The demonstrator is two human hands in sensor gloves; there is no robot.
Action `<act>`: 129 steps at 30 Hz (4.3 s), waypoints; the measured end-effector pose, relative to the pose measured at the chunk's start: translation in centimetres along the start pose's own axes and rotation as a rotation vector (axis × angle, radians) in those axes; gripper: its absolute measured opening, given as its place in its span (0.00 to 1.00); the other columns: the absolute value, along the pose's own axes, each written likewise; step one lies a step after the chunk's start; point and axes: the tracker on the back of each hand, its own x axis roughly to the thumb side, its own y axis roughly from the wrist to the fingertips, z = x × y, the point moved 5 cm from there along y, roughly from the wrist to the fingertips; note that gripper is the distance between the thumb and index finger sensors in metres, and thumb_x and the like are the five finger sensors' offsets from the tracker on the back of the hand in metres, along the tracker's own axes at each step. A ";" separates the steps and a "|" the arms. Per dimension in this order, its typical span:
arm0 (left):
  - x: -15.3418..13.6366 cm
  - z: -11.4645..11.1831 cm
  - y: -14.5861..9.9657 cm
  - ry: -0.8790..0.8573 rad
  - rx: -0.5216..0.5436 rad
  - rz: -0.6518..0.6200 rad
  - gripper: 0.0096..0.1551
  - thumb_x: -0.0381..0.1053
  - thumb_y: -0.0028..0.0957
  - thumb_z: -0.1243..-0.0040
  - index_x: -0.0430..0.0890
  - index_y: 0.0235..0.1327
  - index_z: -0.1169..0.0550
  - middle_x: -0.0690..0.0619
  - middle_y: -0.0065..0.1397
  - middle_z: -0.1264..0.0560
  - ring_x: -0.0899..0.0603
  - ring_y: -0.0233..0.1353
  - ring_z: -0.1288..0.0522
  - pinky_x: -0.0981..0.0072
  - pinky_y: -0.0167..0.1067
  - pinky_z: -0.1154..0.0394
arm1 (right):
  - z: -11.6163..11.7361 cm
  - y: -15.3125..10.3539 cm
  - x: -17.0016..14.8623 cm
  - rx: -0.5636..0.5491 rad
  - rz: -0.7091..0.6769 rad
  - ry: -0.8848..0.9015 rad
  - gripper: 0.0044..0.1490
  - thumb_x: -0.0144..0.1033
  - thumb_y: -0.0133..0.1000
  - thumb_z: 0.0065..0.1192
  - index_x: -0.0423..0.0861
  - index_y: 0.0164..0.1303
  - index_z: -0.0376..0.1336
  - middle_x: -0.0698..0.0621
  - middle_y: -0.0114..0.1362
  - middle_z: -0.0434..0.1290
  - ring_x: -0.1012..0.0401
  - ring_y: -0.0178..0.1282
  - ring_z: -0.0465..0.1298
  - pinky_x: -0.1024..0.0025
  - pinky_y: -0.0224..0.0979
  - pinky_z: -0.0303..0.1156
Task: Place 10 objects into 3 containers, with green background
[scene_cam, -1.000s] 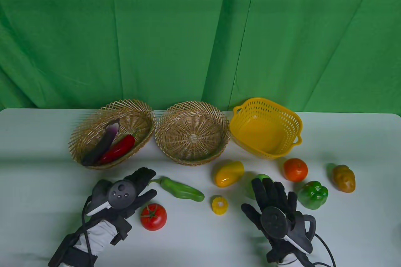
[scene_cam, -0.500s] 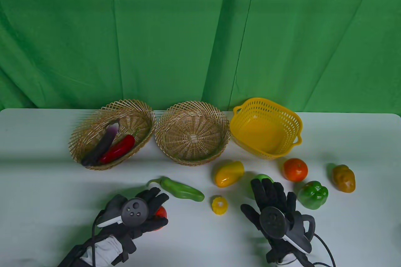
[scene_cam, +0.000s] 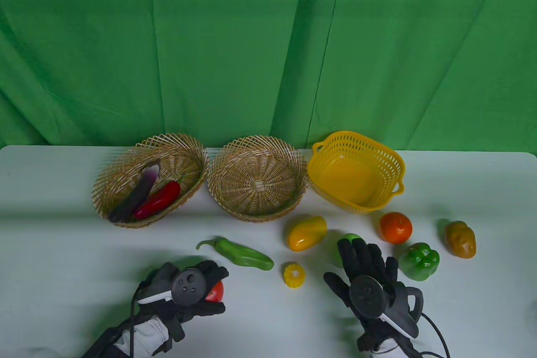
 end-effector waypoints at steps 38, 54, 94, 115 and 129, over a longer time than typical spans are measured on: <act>-9.4 12.6 -0.5 -0.105 0.352 0.302 0.50 0.74 0.50 0.42 0.54 0.83 0.41 0.36 0.81 0.36 0.32 0.73 0.27 0.51 0.59 0.19 | 0.1 0.1 -0.2 0.004 0.005 -0.004 0.52 0.72 0.61 0.37 0.52 0.91 0.42 0.38 0.92 0.52 0.35 0.87 0.53 0.23 0.80 0.46; -15.3 17.1 0.3 0.242 0.378 0.738 0.50 0.74 0.50 0.43 0.56 0.82 0.41 0.38 0.82 0.37 0.33 0.74 0.27 0.52 0.60 0.20 | 0.1 0.1 -0.5 0.006 0.022 -0.014 0.52 0.72 0.61 0.37 0.52 0.91 0.42 0.38 0.92 0.52 0.35 0.87 0.53 0.23 0.80 0.46; -10.3 15.3 2.0 0.122 0.419 0.435 0.46 0.70 0.57 0.49 0.54 0.86 0.45 0.40 0.87 0.42 0.31 0.82 0.36 0.35 0.68 0.31 | 0.4 0.1 -0.5 0.008 0.010 -0.004 0.52 0.71 0.61 0.37 0.52 0.91 0.42 0.38 0.92 0.52 0.35 0.87 0.53 0.23 0.80 0.46; 0.1 6.7 6.6 0.103 0.259 0.004 0.45 0.69 0.57 0.48 0.53 0.85 0.41 0.41 0.86 0.39 0.32 0.82 0.34 0.32 0.69 0.34 | 0.4 0.1 -0.4 0.006 0.005 0.000 0.52 0.72 0.61 0.37 0.52 0.91 0.42 0.38 0.92 0.52 0.35 0.87 0.53 0.23 0.80 0.46; 2.0 1.5 9.4 0.240 0.030 -0.003 0.50 0.71 0.56 0.47 0.61 0.85 0.54 0.43 0.89 0.44 0.29 0.86 0.44 0.22 0.69 0.44 | 0.4 0.0 -0.4 0.007 0.006 0.000 0.52 0.72 0.61 0.37 0.52 0.91 0.43 0.38 0.92 0.52 0.35 0.87 0.53 0.23 0.80 0.46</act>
